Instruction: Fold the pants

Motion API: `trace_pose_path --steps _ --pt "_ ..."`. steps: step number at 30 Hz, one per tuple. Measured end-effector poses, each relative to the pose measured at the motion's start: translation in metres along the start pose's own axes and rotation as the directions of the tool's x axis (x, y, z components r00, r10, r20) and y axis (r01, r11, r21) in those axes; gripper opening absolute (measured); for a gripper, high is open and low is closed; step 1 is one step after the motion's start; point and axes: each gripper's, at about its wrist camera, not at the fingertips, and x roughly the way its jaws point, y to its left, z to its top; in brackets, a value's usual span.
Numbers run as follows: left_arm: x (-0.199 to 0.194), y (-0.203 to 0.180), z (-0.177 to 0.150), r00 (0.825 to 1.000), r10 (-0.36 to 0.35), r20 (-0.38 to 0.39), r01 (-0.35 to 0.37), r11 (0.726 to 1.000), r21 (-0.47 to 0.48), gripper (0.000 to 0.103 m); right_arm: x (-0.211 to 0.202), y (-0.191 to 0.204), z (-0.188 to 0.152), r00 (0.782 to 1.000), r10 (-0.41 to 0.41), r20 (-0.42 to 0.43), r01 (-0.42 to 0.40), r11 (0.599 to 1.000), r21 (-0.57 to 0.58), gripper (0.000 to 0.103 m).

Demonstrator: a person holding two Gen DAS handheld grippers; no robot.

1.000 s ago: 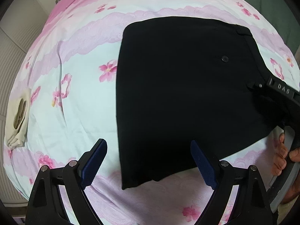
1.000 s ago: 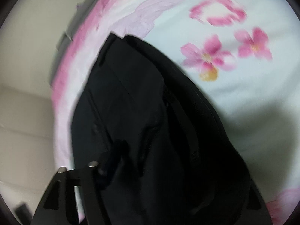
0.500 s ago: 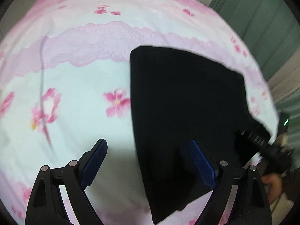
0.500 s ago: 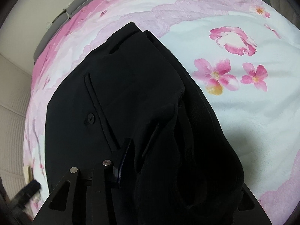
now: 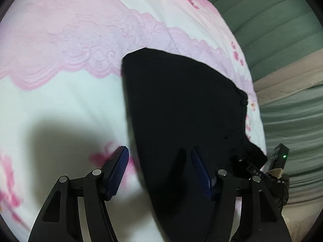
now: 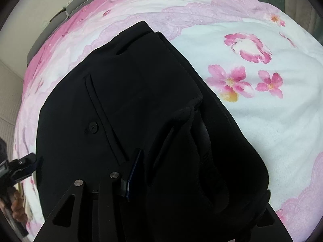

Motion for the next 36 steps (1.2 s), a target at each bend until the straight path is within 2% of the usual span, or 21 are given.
trace_pose_path --steps 4,9,11,14,16,19,22,26,30,33,36 --pt "0.018 -0.001 0.019 0.995 -0.094 -0.028 0.094 0.995 0.020 0.062 0.006 0.003 0.000 1.000 0.005 0.002 -0.005 1.000 0.008 0.046" --pt "0.045 -0.006 0.043 0.991 -0.122 -0.049 0.122 0.993 -0.007 0.062 0.012 0.002 0.002 1.000 0.020 0.001 -0.020 0.999 0.029 0.047" --pt "0.051 -0.013 0.049 0.994 -0.100 -0.047 0.099 0.995 -0.025 0.062 0.014 0.001 0.003 0.999 0.033 -0.005 -0.033 0.998 0.045 0.047" --pt "0.051 -0.020 0.048 0.998 -0.029 -0.054 0.028 0.999 -0.018 0.054 0.016 0.001 0.006 0.999 0.044 -0.017 -0.043 0.997 0.063 0.047" --pt "0.048 -0.028 0.046 0.998 0.025 -0.055 -0.025 1.000 0.003 0.047 0.016 0.002 0.007 0.999 0.045 -0.029 -0.043 0.996 0.072 0.047" --pt "0.042 -0.036 0.046 0.996 0.068 -0.055 -0.067 0.998 0.019 0.032 0.013 0.008 0.010 0.998 0.034 -0.056 -0.030 0.998 0.063 0.044" --pt "0.029 -0.054 0.042 0.991 0.124 -0.041 -0.122 0.991 0.047 0.023 0.003 0.014 0.013 0.997 0.040 -0.065 -0.037 0.998 0.050 0.037" --pt "0.010 -0.087 0.035 0.985 0.174 -0.009 -0.172 0.981 0.089 0.019 -0.023 0.020 0.015 0.994 0.092 -0.053 -0.090 0.995 0.044 0.029" --pt "-0.013 -0.114 0.022 0.980 0.199 0.015 -0.199 0.974 0.110 0.018 -0.060 0.035 0.017 0.991 0.133 -0.025 -0.134 0.991 -0.022 0.027" --pt "-0.038 -0.137 0.003 0.971 0.234 0.047 -0.238 0.963 0.124 0.018 -0.090 0.046 0.016 0.988 0.152 -0.014 -0.153 0.985 -0.081 0.027" --pt "-0.072 -0.154 -0.024 0.965 0.244 0.090 -0.252 0.963 0.091 0.018 -0.123 0.051 0.009 0.985 0.172 -0.015 -0.173 0.976 -0.132 0.027"
